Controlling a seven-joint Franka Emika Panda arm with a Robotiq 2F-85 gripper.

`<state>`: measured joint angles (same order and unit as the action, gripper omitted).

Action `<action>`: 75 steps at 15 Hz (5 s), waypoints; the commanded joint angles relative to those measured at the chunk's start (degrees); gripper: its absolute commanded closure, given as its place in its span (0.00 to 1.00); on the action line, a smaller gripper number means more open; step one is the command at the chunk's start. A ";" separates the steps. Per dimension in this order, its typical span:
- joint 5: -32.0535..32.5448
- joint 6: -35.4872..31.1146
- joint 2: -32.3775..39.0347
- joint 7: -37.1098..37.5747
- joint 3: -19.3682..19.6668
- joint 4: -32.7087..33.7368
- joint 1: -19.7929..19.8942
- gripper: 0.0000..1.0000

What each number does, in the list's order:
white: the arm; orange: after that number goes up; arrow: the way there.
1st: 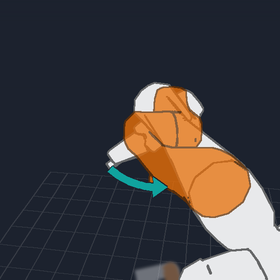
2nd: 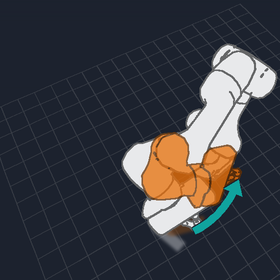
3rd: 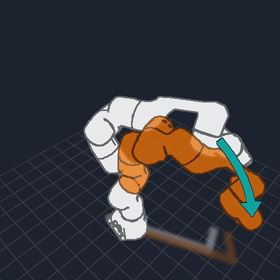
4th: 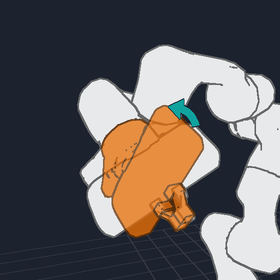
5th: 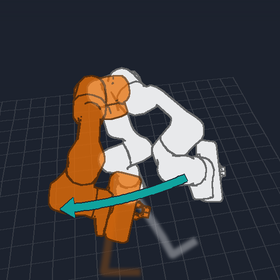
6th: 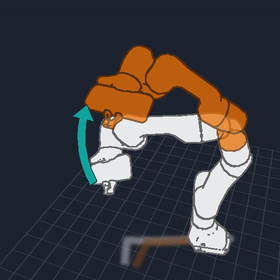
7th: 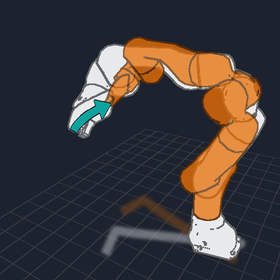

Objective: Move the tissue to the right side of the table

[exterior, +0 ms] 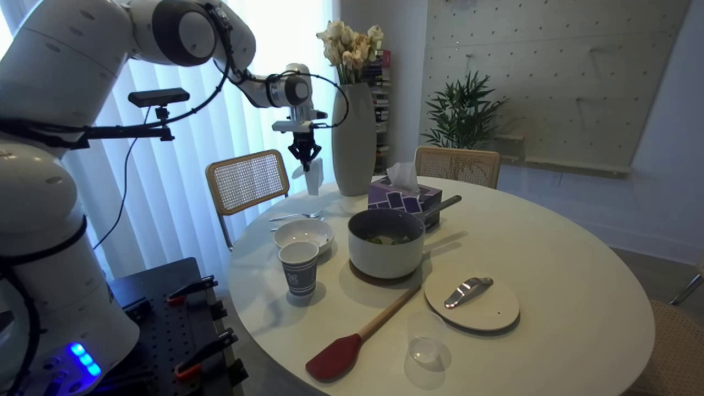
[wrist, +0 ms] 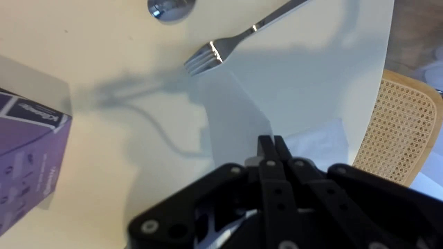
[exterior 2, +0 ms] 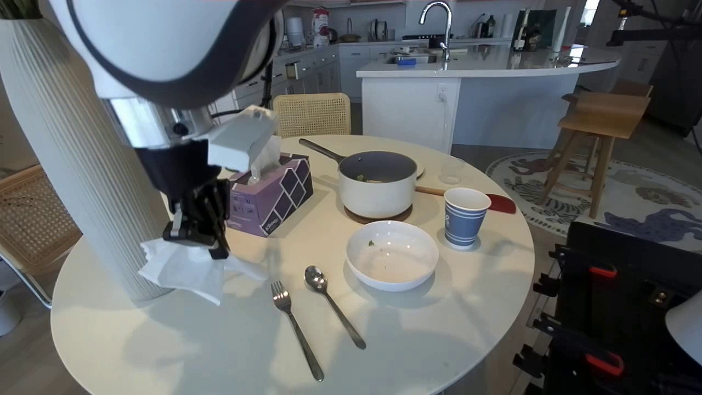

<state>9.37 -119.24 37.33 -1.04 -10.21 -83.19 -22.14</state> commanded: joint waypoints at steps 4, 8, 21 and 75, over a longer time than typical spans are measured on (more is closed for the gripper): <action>-2.82 12.33 -11.49 -0.49 -0.40 -4.99 3.78 1.00; -3.47 16.09 -17.78 0.51 0.00 -8.64 5.83 1.00; -5.72 16.46 -44.57 -1.21 6.37 -34.44 17.63 1.00; 24.11 -27.93 -40.29 11.23 17.87 -70.02 34.34 0.69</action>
<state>30.90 -146.26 -3.77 6.98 7.40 -154.03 12.31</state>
